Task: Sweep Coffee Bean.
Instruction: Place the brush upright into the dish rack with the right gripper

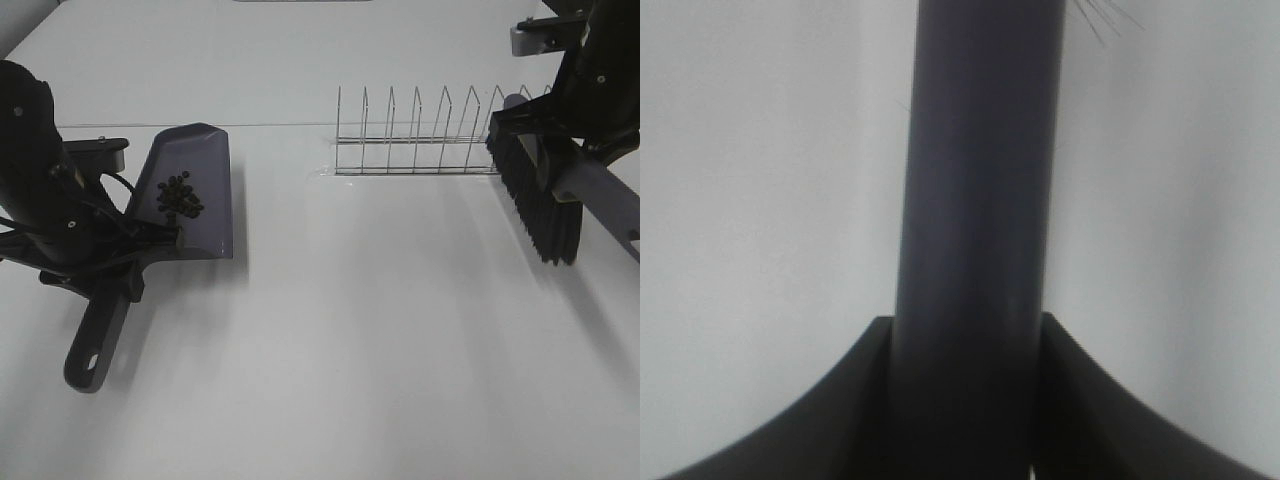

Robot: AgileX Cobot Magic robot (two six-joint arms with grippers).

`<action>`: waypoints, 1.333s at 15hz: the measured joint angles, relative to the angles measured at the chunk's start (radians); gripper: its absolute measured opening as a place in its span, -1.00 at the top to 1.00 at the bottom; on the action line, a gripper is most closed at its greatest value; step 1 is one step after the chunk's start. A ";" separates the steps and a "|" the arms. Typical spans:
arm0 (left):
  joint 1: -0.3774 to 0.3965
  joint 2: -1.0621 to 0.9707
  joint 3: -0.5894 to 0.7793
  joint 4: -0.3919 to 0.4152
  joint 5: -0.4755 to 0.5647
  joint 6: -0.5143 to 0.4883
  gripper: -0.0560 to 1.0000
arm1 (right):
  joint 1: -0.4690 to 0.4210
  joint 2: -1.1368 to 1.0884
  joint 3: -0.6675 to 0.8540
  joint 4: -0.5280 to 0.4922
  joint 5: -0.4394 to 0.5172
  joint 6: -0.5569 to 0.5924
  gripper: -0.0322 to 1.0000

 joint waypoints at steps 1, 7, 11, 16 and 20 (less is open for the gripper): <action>0.000 0.000 0.000 0.000 0.000 0.000 0.23 | 0.000 0.014 0.000 -0.001 -0.008 0.000 0.20; 0.000 0.000 0.000 -0.002 0.000 0.005 0.23 | 0.000 0.126 -0.009 -0.088 -0.097 0.031 0.20; 0.000 0.000 0.000 -0.002 -0.005 0.023 0.23 | 0.001 0.187 -0.125 -0.111 -0.057 0.045 0.20; 0.000 0.000 0.000 -0.002 -0.005 0.027 0.23 | 0.000 0.262 -0.275 -0.116 -0.038 0.043 0.20; 0.000 0.000 0.000 -0.002 -0.005 0.037 0.23 | 0.000 0.320 -0.338 -0.117 -0.032 0.029 0.20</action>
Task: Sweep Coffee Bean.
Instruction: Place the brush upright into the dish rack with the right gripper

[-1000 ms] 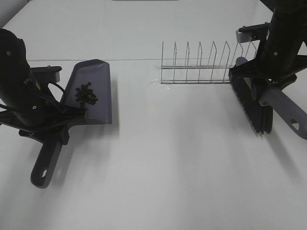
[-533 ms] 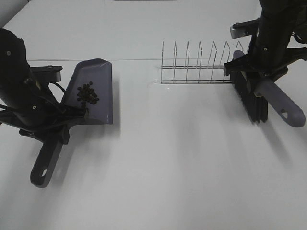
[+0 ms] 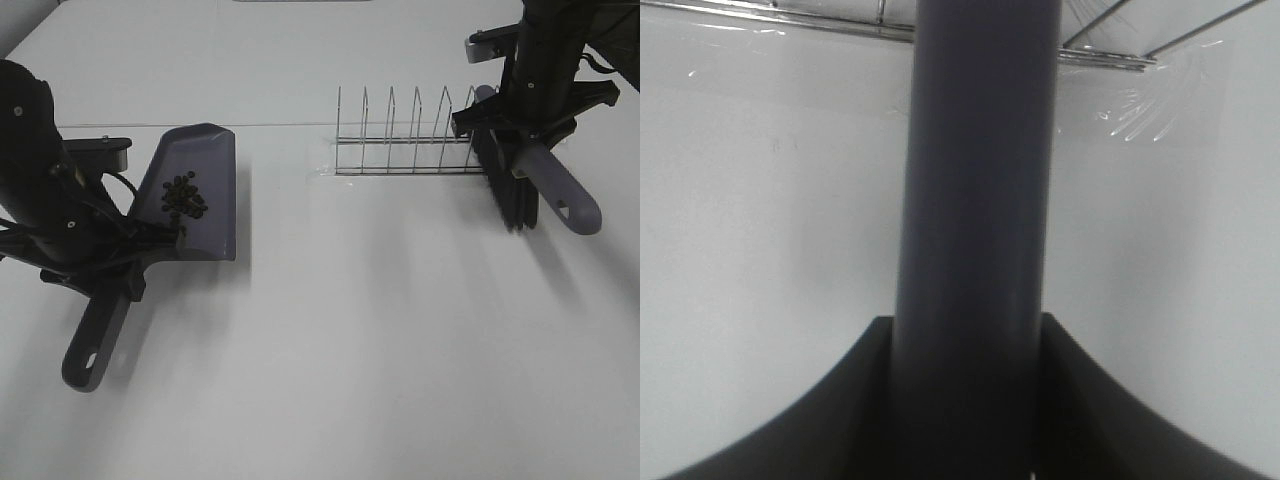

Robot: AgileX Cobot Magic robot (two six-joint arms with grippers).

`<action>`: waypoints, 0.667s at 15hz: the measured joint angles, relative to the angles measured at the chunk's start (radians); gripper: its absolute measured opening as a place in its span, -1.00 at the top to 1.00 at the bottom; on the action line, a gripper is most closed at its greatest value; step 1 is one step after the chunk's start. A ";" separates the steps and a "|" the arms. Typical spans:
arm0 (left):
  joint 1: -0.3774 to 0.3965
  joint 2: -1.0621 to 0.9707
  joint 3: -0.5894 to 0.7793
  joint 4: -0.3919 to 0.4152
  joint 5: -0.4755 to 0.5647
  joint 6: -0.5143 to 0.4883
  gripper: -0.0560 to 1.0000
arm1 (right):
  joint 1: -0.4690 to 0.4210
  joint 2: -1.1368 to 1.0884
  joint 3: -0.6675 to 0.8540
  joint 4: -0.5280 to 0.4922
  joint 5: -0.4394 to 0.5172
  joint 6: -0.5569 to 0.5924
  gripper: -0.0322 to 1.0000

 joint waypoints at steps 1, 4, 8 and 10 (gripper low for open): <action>0.000 0.000 0.000 0.000 0.000 0.005 0.23 | 0.000 0.017 -0.019 0.000 0.001 -0.001 0.20; 0.000 0.000 0.000 0.000 0.000 0.008 0.23 | -0.003 0.038 -0.052 0.000 -0.012 -0.001 0.20; 0.000 0.000 0.000 0.000 0.000 0.008 0.23 | -0.035 0.057 -0.113 0.053 -0.044 -0.013 0.20; 0.000 0.000 0.000 -0.002 0.000 0.008 0.23 | -0.041 0.069 -0.124 0.072 -0.038 -0.042 0.20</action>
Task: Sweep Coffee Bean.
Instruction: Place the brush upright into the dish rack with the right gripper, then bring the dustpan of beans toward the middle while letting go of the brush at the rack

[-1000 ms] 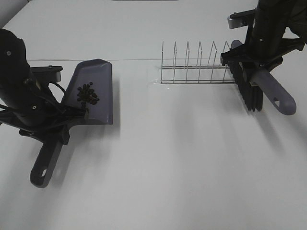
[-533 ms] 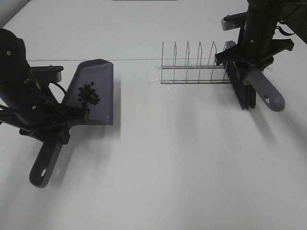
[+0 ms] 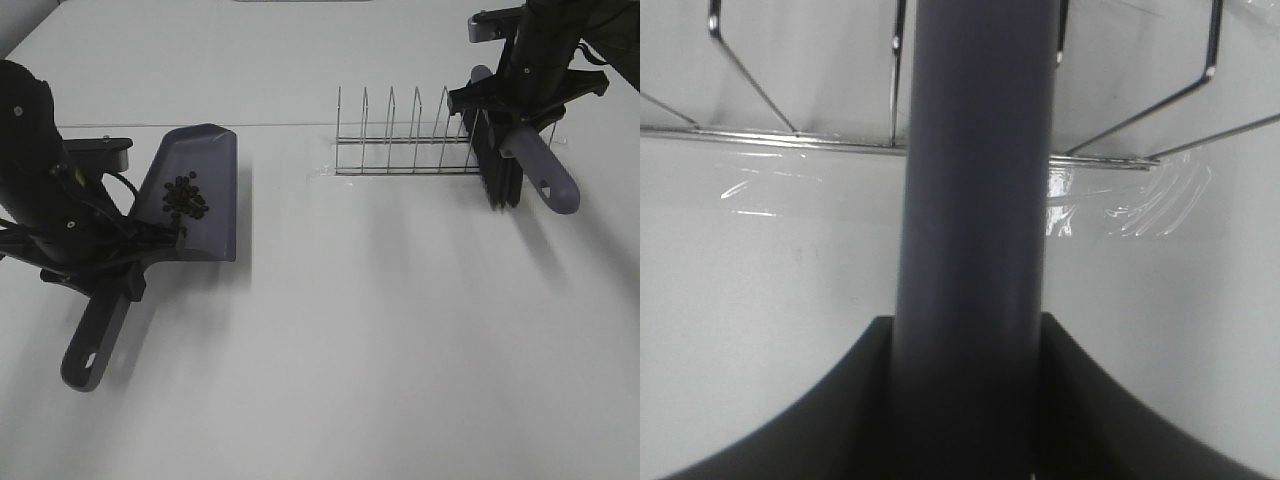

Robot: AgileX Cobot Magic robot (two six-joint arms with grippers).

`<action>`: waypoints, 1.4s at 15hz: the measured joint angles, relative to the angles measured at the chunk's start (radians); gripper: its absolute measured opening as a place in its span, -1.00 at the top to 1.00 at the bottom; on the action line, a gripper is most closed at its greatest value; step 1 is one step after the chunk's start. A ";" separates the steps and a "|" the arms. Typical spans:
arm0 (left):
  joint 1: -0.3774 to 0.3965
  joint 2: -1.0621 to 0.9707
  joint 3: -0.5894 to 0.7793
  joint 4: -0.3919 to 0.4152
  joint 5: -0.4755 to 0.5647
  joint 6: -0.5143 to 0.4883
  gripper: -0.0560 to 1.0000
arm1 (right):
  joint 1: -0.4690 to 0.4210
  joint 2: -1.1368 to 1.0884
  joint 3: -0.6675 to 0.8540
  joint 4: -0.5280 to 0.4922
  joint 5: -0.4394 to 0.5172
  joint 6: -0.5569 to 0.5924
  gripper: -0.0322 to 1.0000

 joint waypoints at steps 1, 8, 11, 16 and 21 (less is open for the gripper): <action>0.000 0.000 0.000 0.000 0.000 0.000 0.23 | -0.001 0.013 -0.006 0.007 0.013 -0.010 0.20; 0.000 0.000 0.000 -0.010 0.000 0.000 0.23 | -0.005 0.031 -0.009 0.016 0.027 0.010 -0.19; 0.000 0.000 0.000 -0.011 0.000 0.000 0.23 | -0.005 0.011 -0.009 0.017 0.030 0.013 -0.70; -0.018 0.000 0.000 -0.018 -0.017 0.000 0.23 | -0.005 -0.121 -0.009 0.071 0.101 0.014 -0.75; -0.093 0.045 0.000 -0.036 -0.069 -0.072 0.23 | 0.060 -0.156 -0.009 0.104 0.238 -0.005 -0.75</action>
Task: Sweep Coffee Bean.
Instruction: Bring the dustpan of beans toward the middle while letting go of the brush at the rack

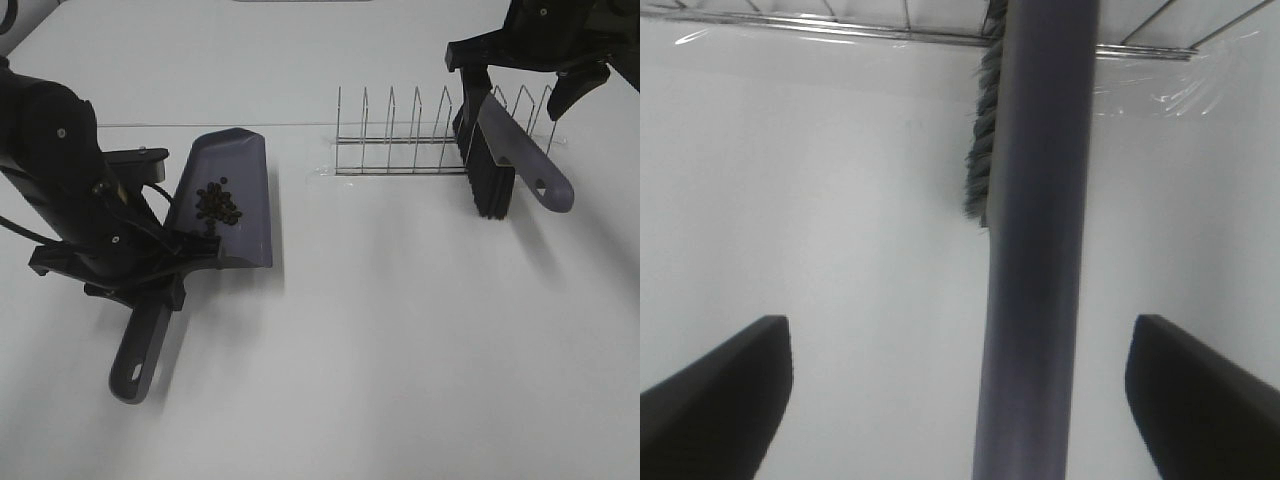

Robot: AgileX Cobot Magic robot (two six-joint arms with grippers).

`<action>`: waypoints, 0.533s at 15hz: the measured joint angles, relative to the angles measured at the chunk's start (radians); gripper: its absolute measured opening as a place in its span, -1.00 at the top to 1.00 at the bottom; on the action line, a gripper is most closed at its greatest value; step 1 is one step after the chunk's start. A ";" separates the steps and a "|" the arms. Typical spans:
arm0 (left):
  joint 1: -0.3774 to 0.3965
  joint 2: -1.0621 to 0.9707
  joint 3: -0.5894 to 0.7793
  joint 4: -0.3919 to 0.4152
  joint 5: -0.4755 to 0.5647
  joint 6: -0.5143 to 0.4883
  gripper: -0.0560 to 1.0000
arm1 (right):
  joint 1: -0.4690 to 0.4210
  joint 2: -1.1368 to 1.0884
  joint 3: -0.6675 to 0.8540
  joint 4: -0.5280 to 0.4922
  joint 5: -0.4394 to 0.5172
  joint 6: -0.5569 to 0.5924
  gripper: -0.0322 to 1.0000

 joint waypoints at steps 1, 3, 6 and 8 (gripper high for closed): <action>-0.001 0.020 0.000 -0.001 -0.010 0.000 0.23 | 0.004 0.000 0.000 0.000 0.001 0.000 -0.75; -0.007 0.047 0.000 -0.005 -0.025 0.000 0.23 | 0.016 0.000 0.000 0.000 0.010 0.000 -0.75; -0.012 0.065 0.000 -0.014 -0.035 0.000 0.23 | 0.016 0.000 0.000 -0.007 0.037 0.000 -0.75; -0.012 0.065 0.000 -0.016 -0.040 0.000 0.07 | 0.016 -0.002 0.000 -0.010 0.044 0.000 -0.75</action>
